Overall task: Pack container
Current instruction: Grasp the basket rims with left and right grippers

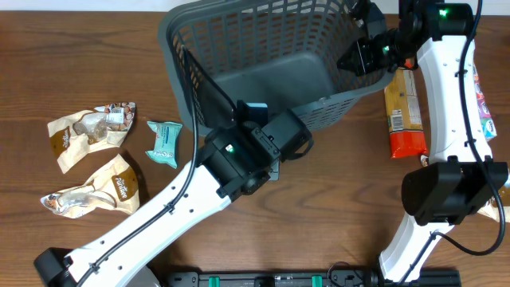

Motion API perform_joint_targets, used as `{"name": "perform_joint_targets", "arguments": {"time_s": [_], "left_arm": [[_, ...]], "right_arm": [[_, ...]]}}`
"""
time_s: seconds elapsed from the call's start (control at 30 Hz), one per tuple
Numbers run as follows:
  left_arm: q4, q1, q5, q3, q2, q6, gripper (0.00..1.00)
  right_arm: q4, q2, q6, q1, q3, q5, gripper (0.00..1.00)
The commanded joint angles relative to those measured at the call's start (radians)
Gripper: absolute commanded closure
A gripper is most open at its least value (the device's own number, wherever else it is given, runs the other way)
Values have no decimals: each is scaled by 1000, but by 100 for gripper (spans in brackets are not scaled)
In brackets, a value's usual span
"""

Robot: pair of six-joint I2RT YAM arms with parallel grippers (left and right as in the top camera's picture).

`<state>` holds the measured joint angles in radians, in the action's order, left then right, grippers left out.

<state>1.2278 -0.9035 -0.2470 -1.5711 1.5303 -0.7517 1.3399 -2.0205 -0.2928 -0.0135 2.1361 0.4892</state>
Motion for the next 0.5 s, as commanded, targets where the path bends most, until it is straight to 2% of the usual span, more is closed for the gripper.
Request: {"name": "perform_joint_targets", "arguments": {"time_s": [0.0,0.47], "left_arm": [[1,35,-32,0,-2,42,94],[-6,101,-32,0,-2,105,94]], "right_arm": [[18,-35,31,-5,-44,5,99],[37,-32,31,42,-43,-11,99]]}}
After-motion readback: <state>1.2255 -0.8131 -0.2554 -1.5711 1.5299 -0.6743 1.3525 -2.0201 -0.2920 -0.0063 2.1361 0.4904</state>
